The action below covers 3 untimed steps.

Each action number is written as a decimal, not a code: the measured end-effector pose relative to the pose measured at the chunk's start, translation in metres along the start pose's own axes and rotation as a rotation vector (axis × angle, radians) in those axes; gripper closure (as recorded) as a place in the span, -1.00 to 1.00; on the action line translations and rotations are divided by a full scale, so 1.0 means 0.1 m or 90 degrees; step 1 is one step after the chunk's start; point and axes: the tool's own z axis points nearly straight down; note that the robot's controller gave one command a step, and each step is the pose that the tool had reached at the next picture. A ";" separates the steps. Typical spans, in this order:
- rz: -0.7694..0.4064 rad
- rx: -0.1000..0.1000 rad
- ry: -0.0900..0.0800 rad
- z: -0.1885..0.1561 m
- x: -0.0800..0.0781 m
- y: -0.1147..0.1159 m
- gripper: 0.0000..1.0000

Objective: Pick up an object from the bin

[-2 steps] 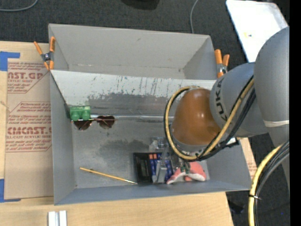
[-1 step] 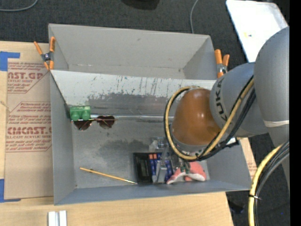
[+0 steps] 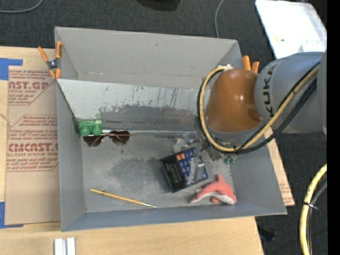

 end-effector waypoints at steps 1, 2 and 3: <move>0.000 -0.001 0.000 0.00 0.00 0.00 1.00; 0.000 -0.001 0.000 0.00 0.00 0.00 1.00; 0.000 -0.001 0.000 0.00 0.00 0.00 1.00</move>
Offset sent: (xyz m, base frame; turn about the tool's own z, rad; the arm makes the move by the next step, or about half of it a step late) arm 0.0000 0.0000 0.0000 0.0000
